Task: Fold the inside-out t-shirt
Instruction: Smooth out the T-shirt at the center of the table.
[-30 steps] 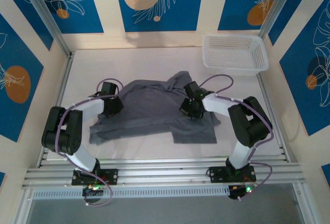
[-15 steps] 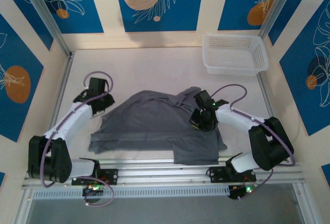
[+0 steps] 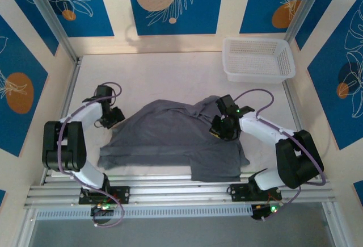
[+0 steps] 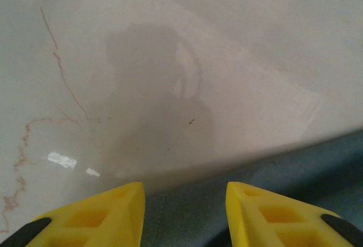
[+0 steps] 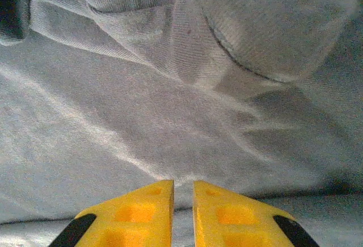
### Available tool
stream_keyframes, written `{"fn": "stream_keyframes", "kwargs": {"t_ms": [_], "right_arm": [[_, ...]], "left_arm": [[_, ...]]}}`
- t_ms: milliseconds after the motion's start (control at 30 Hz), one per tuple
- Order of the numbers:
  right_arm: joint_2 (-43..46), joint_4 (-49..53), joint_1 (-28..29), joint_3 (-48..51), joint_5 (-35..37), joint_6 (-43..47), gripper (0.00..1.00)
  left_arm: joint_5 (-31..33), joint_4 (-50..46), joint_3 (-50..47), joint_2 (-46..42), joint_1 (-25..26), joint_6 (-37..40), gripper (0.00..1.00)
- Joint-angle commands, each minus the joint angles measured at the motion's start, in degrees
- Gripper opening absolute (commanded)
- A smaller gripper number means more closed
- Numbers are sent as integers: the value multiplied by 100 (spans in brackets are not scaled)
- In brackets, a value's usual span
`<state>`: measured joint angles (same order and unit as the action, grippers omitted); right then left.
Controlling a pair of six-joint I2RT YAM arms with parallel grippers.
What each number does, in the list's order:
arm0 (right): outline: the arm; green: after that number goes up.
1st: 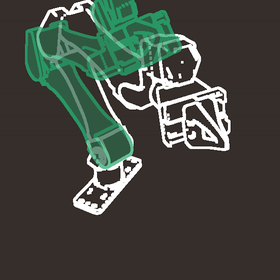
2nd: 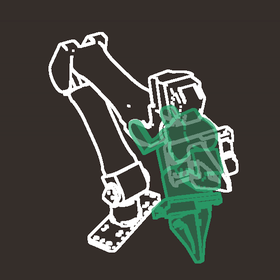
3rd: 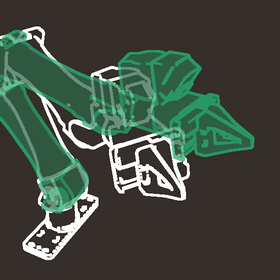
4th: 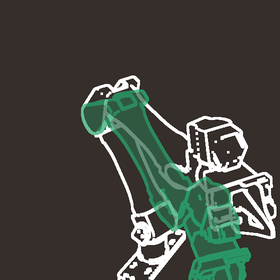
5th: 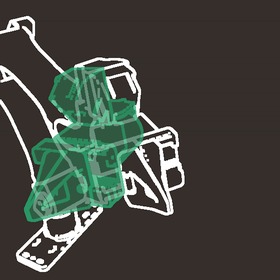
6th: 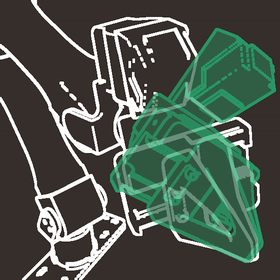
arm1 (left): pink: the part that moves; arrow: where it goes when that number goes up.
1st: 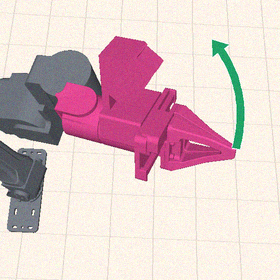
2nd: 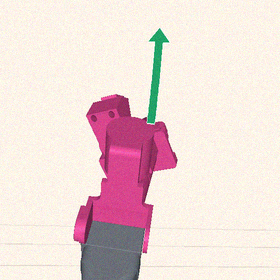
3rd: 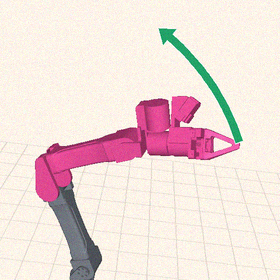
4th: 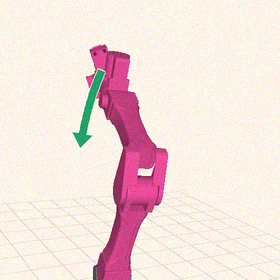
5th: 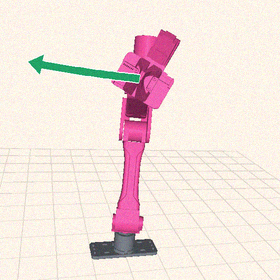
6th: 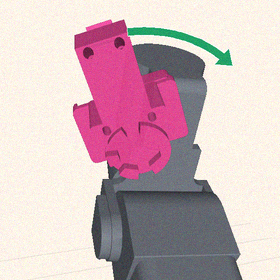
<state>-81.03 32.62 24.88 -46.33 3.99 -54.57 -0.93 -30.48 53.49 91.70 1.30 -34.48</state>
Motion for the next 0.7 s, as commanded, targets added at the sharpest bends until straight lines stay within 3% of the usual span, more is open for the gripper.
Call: {"fn": "stream_keyframes", "kwargs": {"t_ms": [0,100,200,267,367,667], "right_arm": [[-73,122,-35,-10,-180,129,18],[-74,59,-36,25,-222,102,18],[-113,16,-36,51,-241,102,18],[-142,8,-36,79,-241,90,18],[-150,-91,-36,225,-163,22,18],[-308,-304,-430,721,-68,-53,12]], "left_arm": [[34,-55,-99,154,2,-6,46],[-82,159,-193,306,5,-81,46],[-465,433,-260,499,11,-109,40],[-617,508,-282,559,11,-151,29],[-472,480,-285,428,10,-160,0],[494,-62,279,-485,0,84,0]]}}
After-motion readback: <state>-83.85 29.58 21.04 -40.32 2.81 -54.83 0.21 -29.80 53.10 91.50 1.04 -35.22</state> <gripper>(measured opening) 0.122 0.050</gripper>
